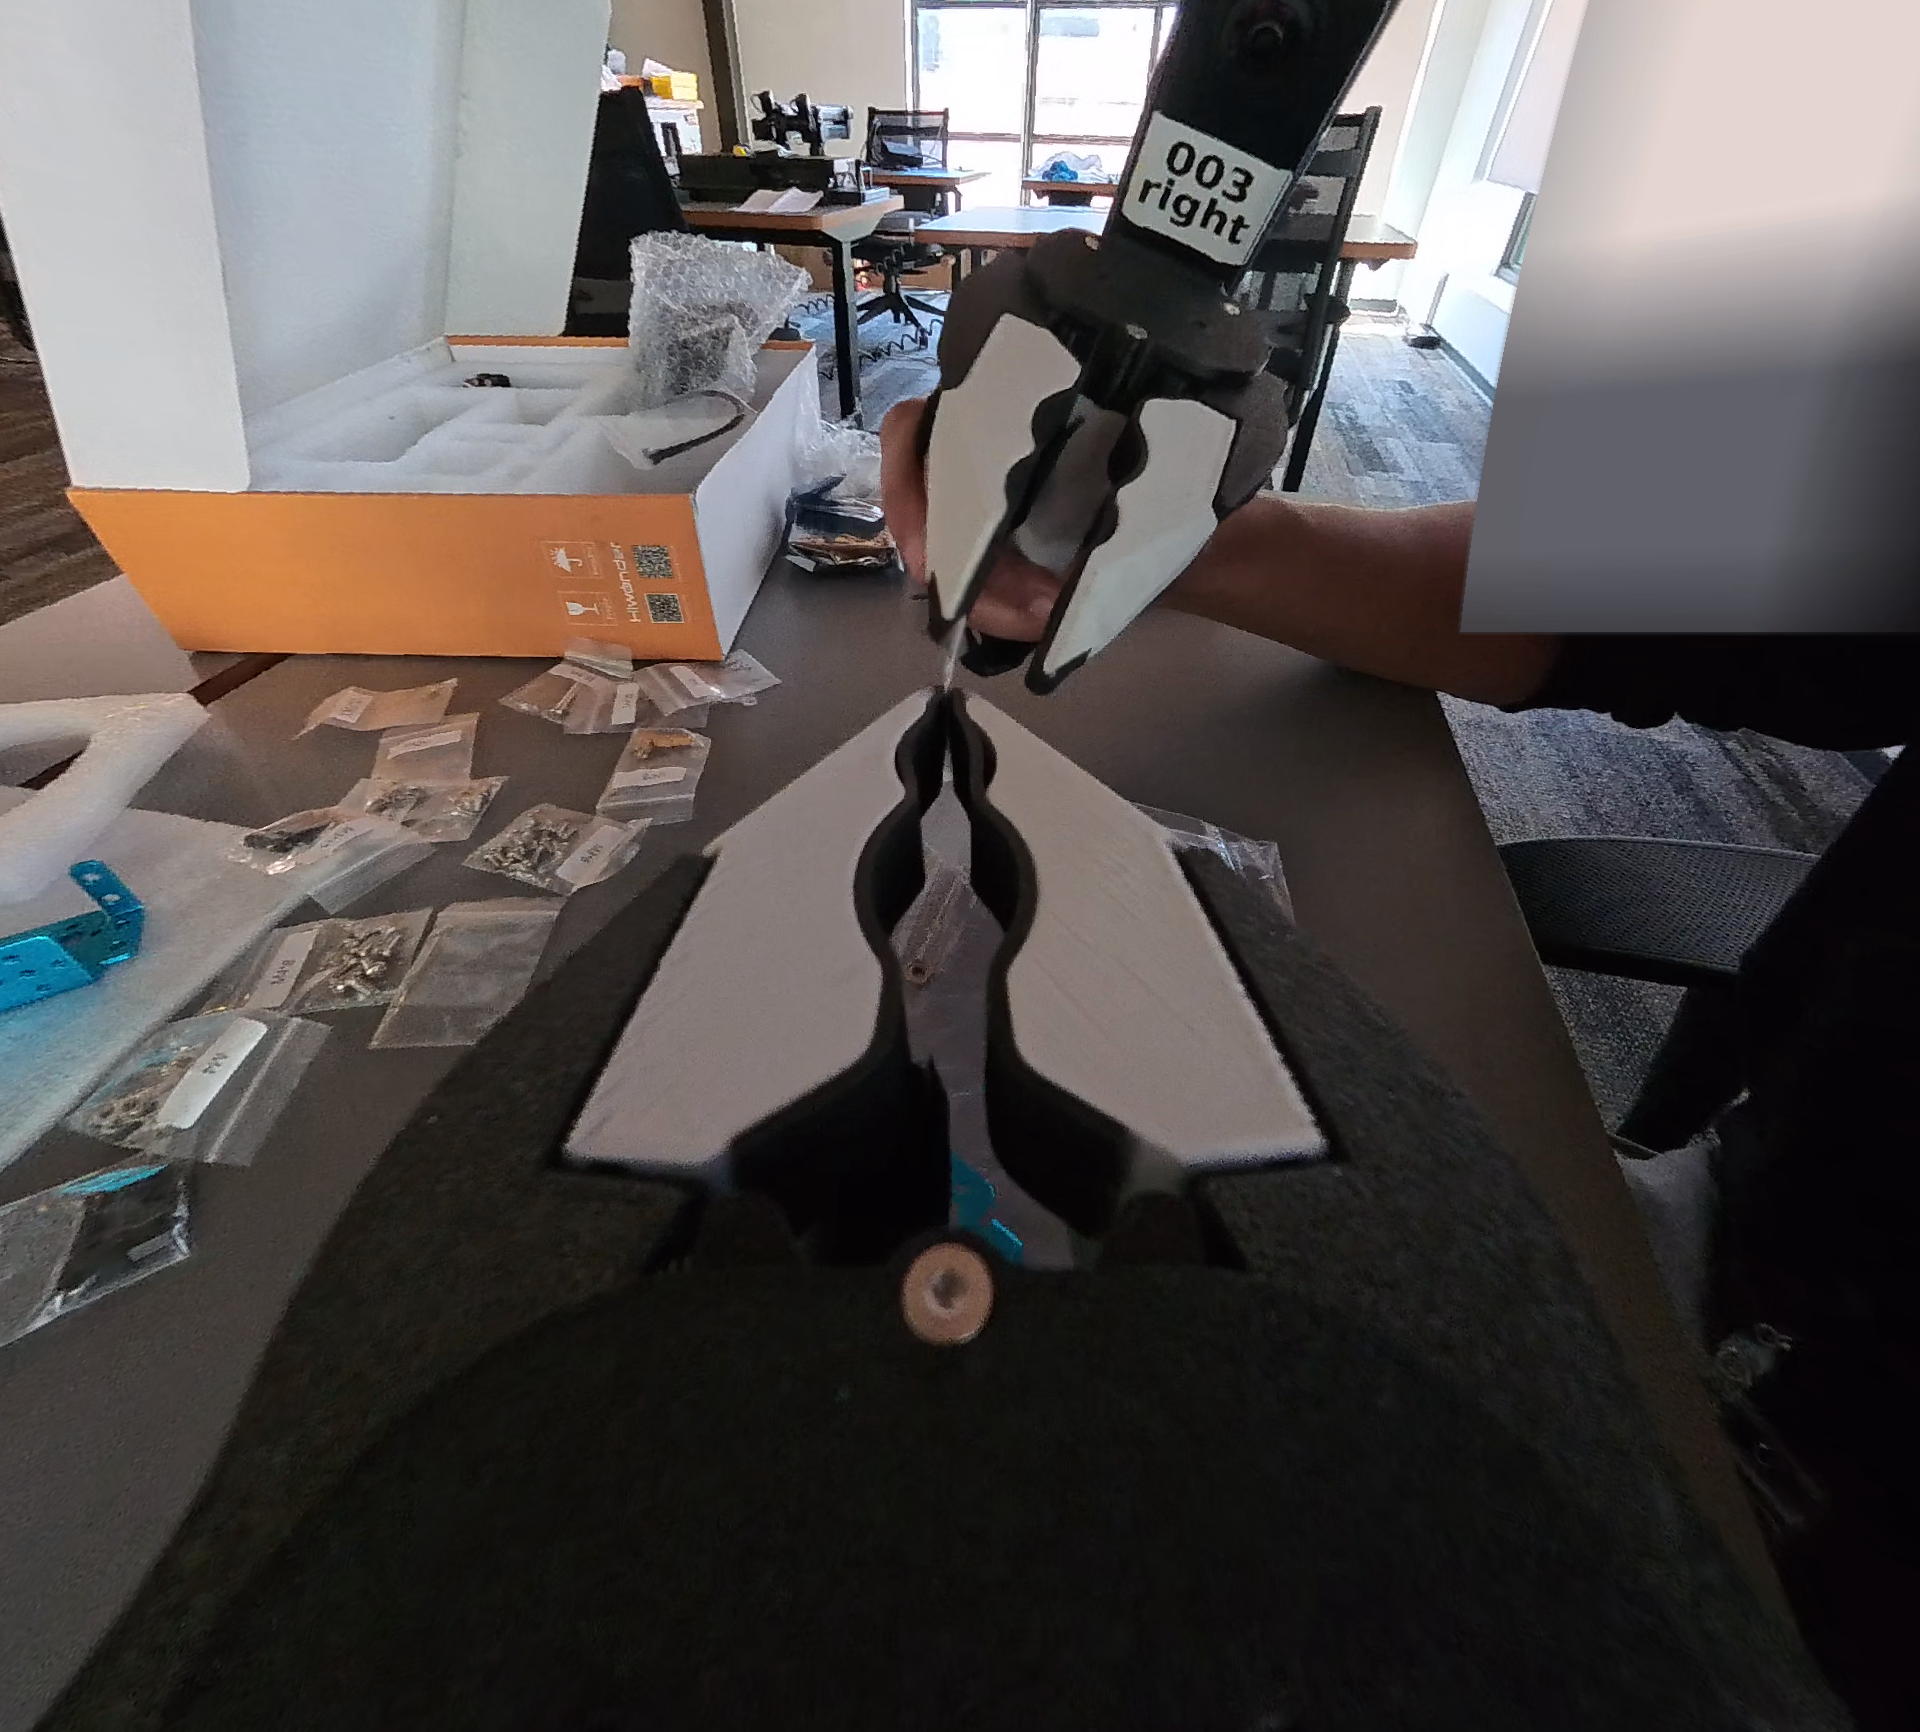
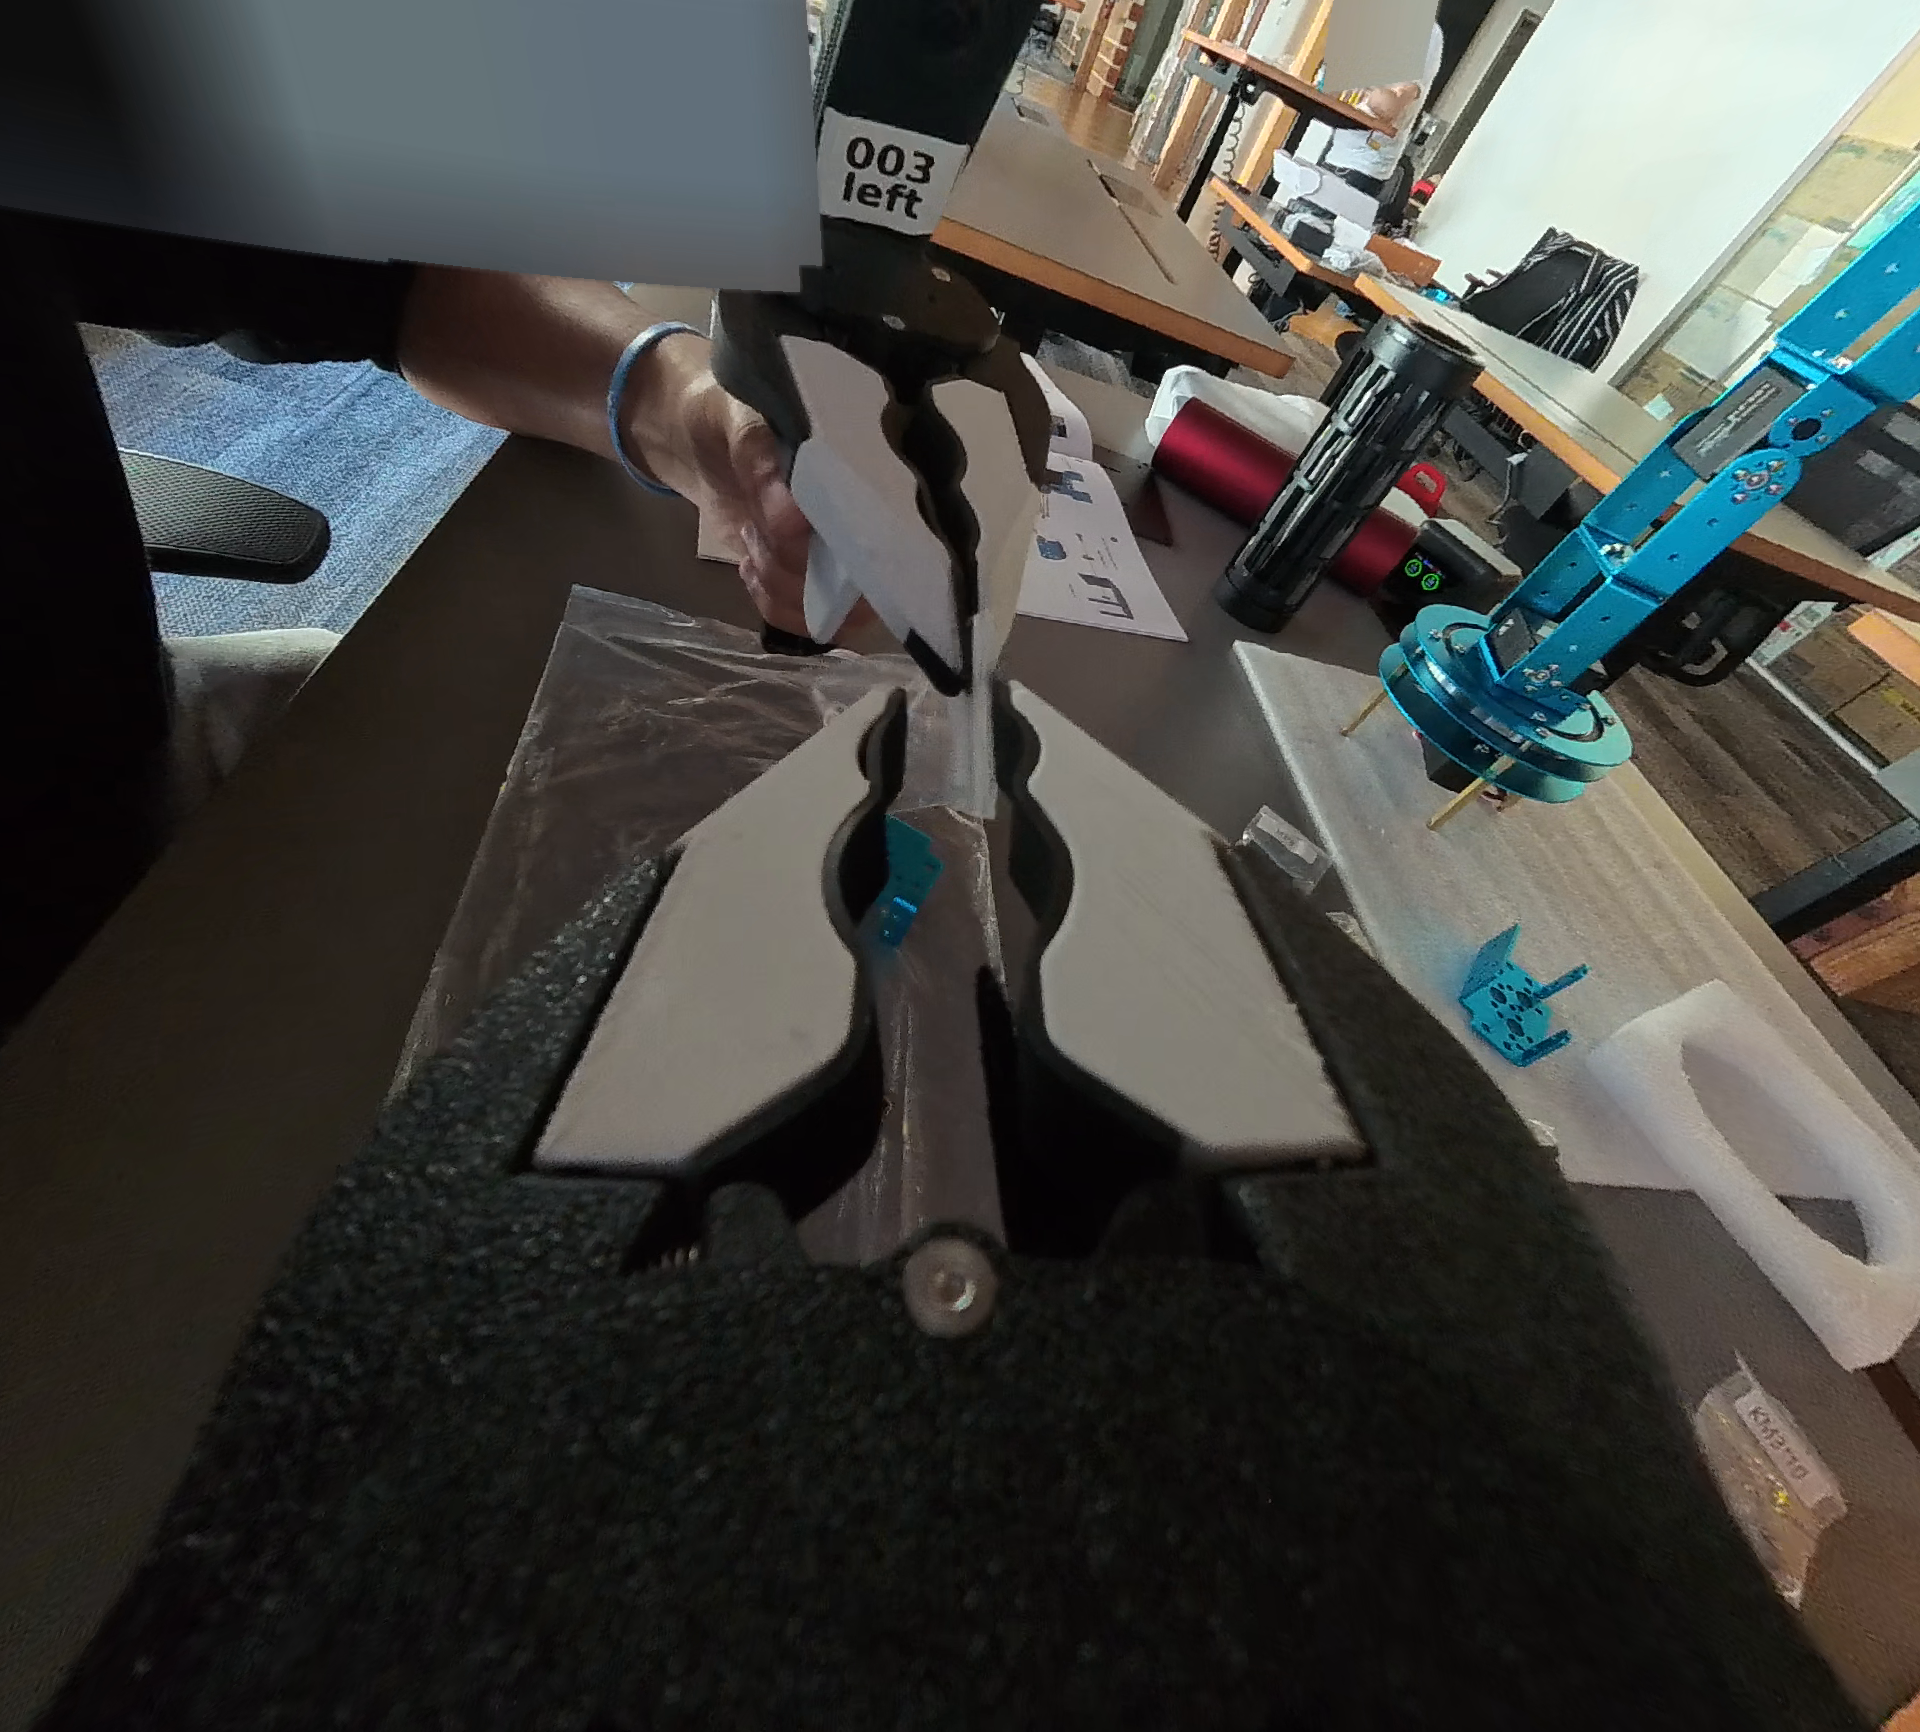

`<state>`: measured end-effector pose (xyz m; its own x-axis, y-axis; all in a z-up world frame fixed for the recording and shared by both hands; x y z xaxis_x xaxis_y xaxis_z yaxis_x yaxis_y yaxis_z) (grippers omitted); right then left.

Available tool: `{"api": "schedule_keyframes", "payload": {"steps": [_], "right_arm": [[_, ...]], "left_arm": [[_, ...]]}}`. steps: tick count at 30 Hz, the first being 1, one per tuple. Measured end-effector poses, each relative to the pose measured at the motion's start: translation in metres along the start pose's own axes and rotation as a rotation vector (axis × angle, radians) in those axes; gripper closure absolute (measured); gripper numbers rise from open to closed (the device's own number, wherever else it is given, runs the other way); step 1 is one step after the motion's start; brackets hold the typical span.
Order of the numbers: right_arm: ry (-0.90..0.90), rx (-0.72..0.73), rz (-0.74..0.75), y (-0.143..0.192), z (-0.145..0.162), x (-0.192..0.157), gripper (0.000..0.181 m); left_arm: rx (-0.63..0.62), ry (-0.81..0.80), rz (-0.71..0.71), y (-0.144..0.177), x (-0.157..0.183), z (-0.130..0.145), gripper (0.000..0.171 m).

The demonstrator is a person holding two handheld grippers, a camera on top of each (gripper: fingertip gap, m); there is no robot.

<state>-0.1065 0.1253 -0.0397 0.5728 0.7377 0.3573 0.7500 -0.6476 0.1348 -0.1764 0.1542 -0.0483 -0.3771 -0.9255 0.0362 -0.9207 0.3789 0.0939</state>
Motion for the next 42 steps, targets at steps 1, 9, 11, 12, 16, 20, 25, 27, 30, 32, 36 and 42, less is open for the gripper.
{"api": "schedule_keyframes", "payload": {"steps": [1,9,11,12,16,20,25,27,30,32,36,42], "right_arm": [[0.002,-0.003,-0.004,0.0,0.0,0.0,0.167],[0.044,-0.029,0.029,-0.001,0.005,0.001,0.175],[0.061,-0.052,0.044,-0.002,0.008,0.002,0.175],[0.056,-0.058,0.032,-0.003,0.009,0.001,0.174],[-0.046,-0.045,-0.05,-0.001,0.007,-0.001,0.167],[-0.144,0.012,-0.104,0.006,0.0,0.003,0.167],[-0.347,0.015,-0.198,0.011,0.001,0.014,0.165],[-0.357,0.0,-0.206,0.008,0.006,0.013,0.165],[-0.335,-0.013,-0.222,0.005,0.008,0.006,0.165],[-0.327,-0.018,-0.235,0.004,0.008,0.003,0.165],[-0.309,-0.017,-0.241,0.005,0.007,0.001,0.165],[-0.291,-0.039,-0.238,0.003,0.01,-0.001,0.166]], "left_arm": [[-0.001,0.0,0.0,0.0,0.0,0.0,0.171],[-0.008,0.018,0.009,-0.002,0.001,0.002,0.171],[-0.009,0.019,0.014,-0.002,0.001,0.003,0.171],[-0.014,0.013,0.008,-0.002,0.001,0.003,0.171],[-0.011,0.007,0.007,0.0,0.0,0.002,0.171],[-0.026,-0.044,0.013,0.002,0.001,0.002,0.171],[-0.03,-0.099,0.061,0.001,0.011,0.001,0.171],[-0.038,-0.114,0.079,0.0,0.015,0.002,0.171],[-0.054,-0.12,0.089,-0.003,0.019,0.004,0.171],[-0.057,-0.115,0.094,-0.004,0.019,0.005,0.171],[-0.062,-0.103,0.098,-0.004,0.019,0.007,0.171],[-0.064,-0.099,0.103,-0.005,0.019,0.008,0.171]]}}
Point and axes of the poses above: each gripper's, where its closed fingertips meet, y back along the fingers, z out of its underside, x = y × z across the jaws, the point moved 4 cm from there along y, back along the fingers, and after that the axes turned 12 degrees about z, right-handed, at the moved point
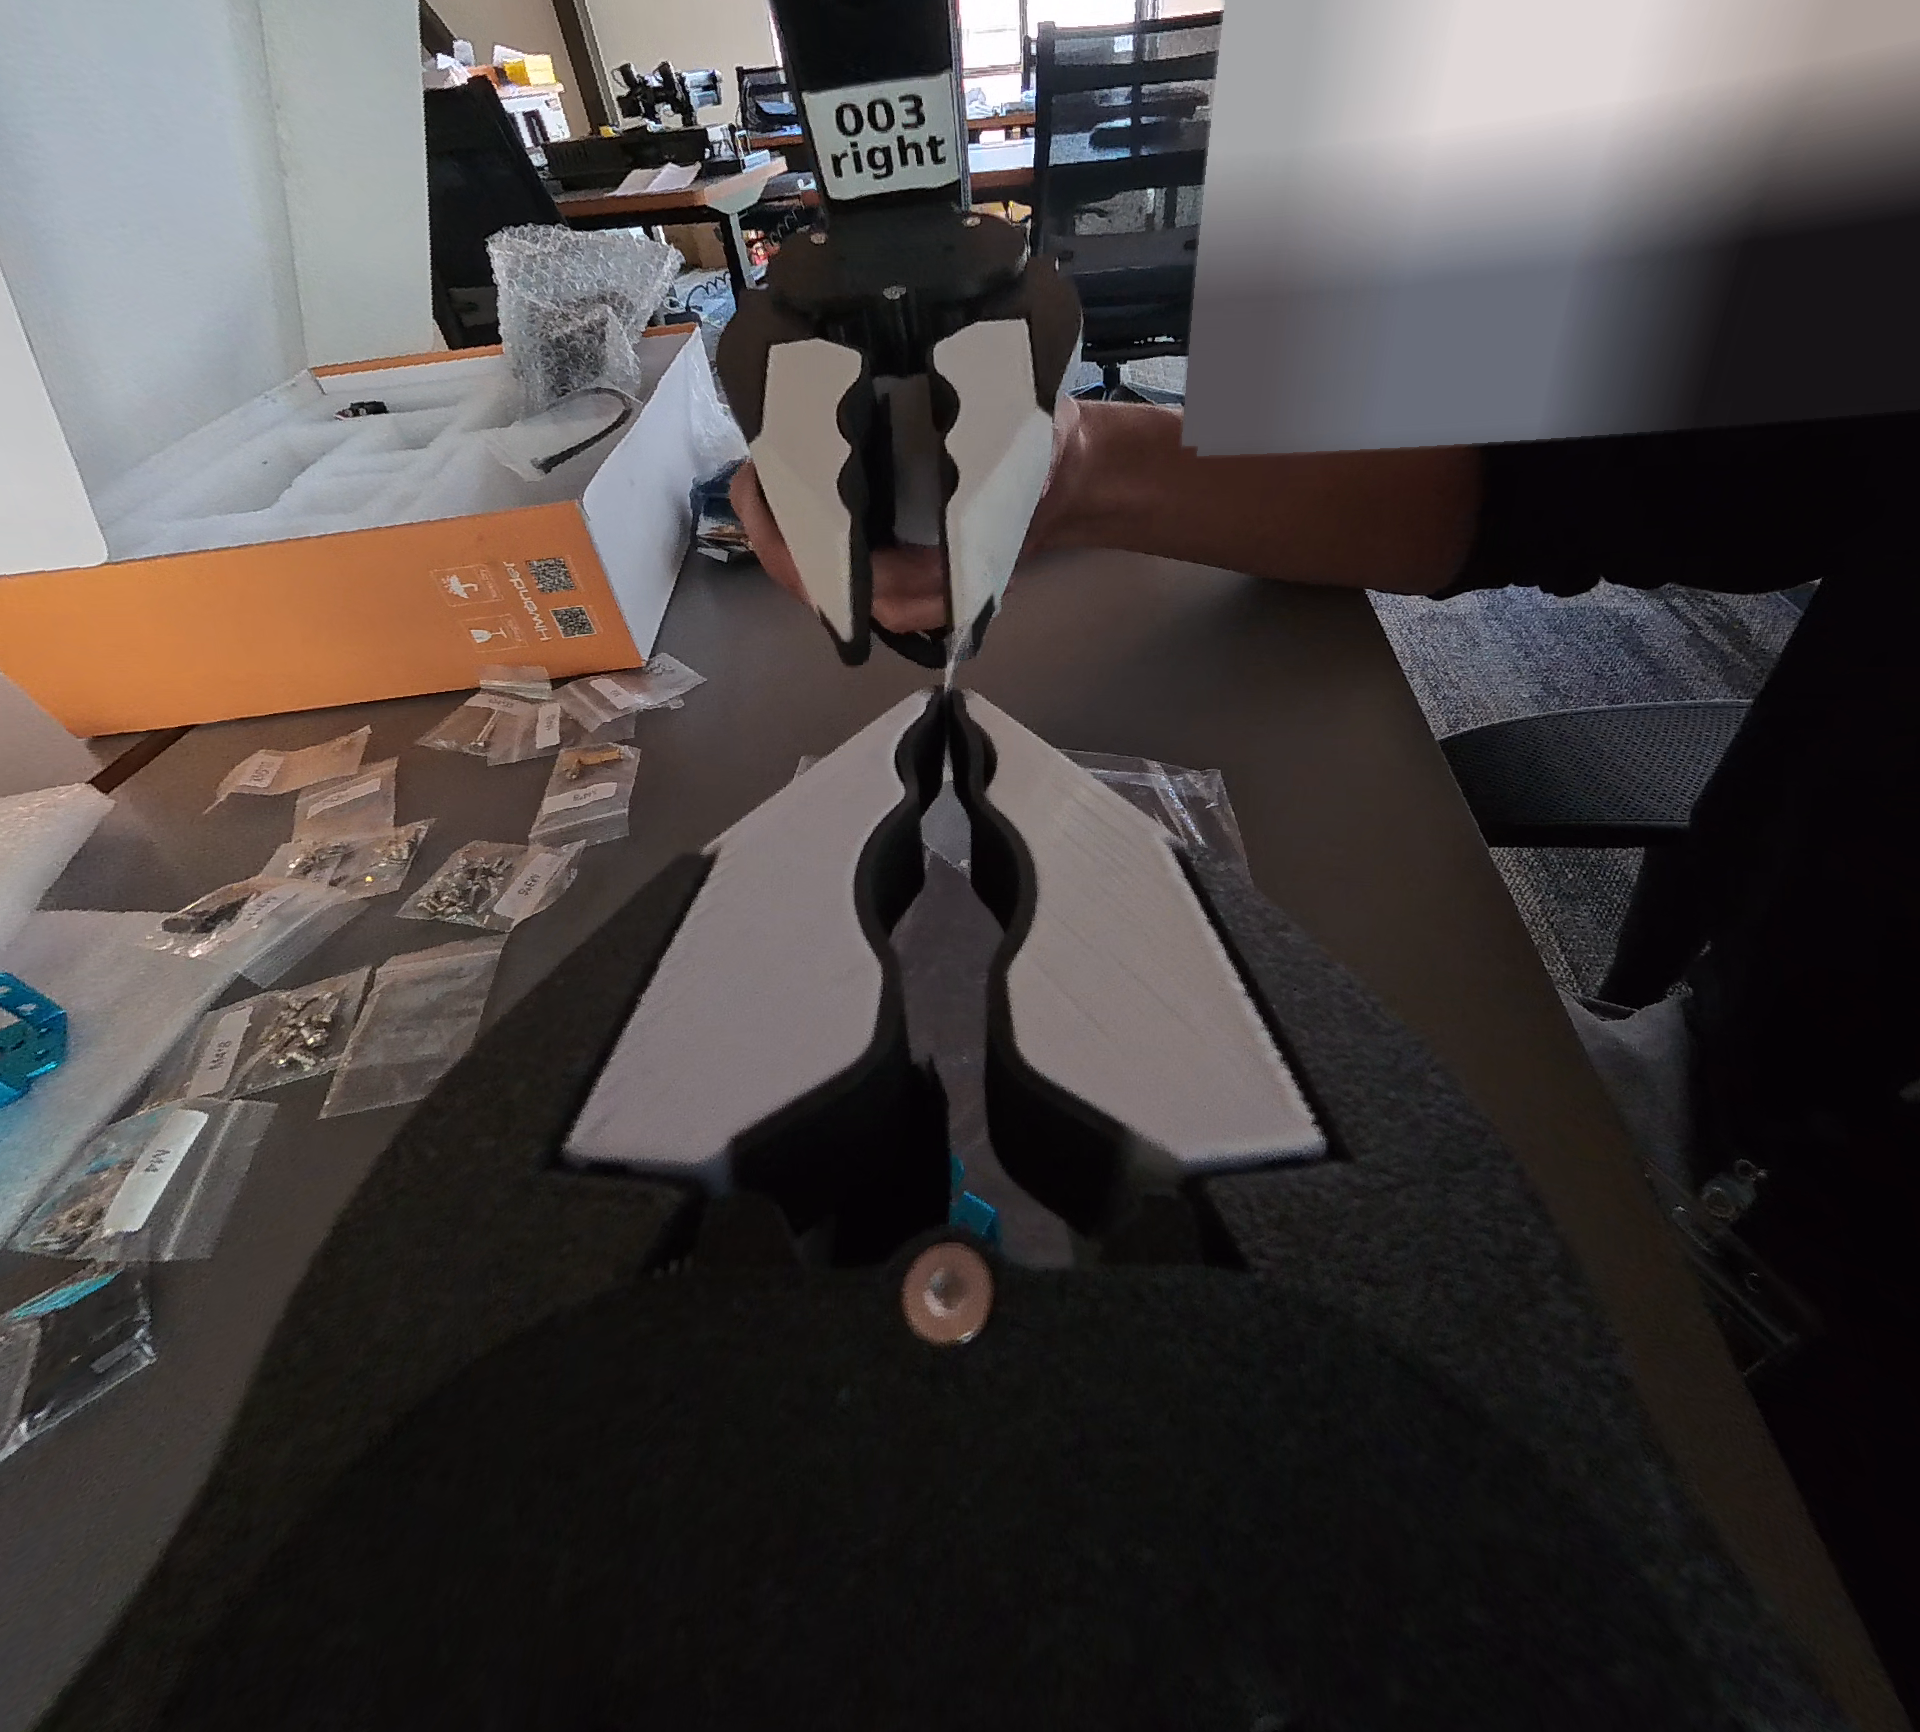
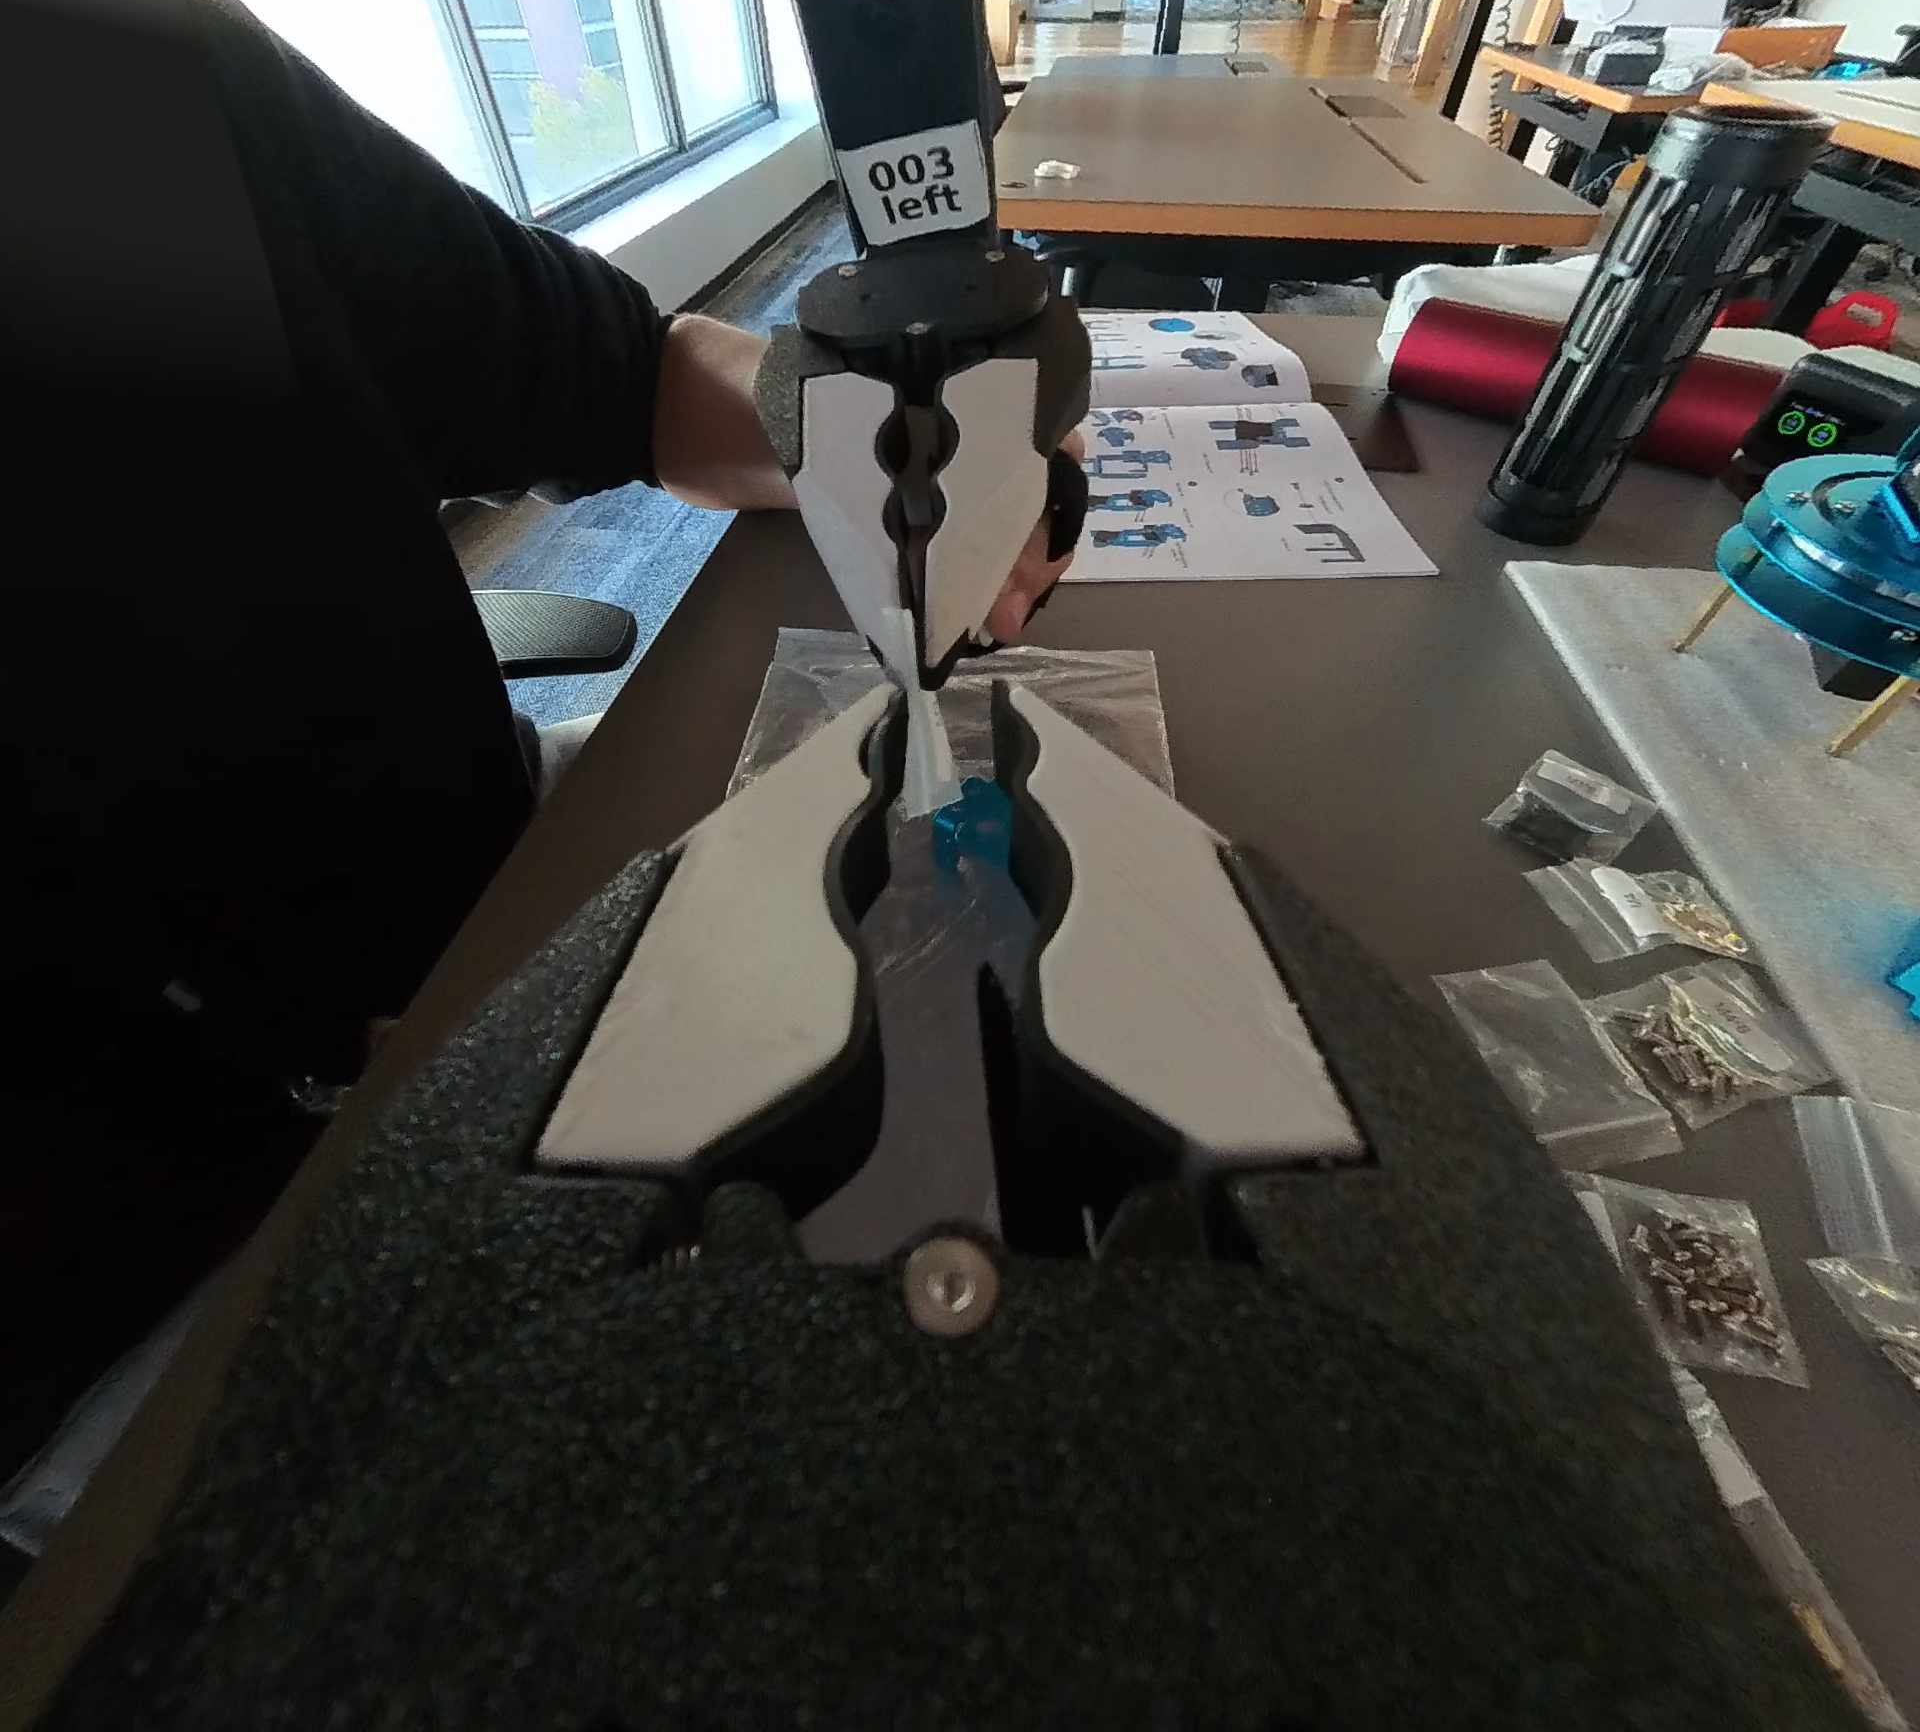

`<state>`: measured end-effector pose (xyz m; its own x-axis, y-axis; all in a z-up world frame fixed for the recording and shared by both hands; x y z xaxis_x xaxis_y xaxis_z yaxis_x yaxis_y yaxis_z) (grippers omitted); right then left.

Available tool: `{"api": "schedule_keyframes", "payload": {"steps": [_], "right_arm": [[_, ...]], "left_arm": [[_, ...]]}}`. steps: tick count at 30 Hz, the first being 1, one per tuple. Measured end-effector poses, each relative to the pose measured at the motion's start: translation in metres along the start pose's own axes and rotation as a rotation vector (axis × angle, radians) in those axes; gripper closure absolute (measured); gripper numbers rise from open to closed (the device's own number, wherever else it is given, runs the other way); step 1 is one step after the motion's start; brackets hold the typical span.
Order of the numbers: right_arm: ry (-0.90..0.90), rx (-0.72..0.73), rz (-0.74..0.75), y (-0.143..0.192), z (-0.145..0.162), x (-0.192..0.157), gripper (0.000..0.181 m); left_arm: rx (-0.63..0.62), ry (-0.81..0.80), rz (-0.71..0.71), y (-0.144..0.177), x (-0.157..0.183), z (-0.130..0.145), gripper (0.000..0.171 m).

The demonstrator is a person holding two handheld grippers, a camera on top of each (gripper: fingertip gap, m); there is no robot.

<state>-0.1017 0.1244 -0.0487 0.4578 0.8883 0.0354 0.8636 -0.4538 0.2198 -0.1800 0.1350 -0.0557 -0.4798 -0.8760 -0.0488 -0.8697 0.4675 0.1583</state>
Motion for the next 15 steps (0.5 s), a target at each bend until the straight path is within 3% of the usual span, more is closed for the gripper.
{"api": "schedule_keyframes", "payload": {"steps": [5,8,15], "right_arm": [[0.009,-0.011,-0.004,-0.002,0.002,-0.001,0.168],[0.048,-0.028,-0.018,-0.002,0.004,-0.006,0.181],[0.061,-0.13,-0.088,-0.008,0.016,-0.018,0.18]], "left_arm": [[-0.012,-0.005,0.003,0.0,0.001,0.001,0.171],[-0.039,-0.024,0.012,-0.001,0.002,0.004,0.171],[-0.115,-0.076,0.038,-0.004,0.007,0.013,0.171]]}}
Point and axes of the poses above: each gripper's, where its closed fingertips meet, y back along the fingers, z out of its underside, x = y × z across the jaws, the point moved 4 cm from there along y, back along the fingers, and after that the axes turned 12 degrees about z, right-handed, at the moved point
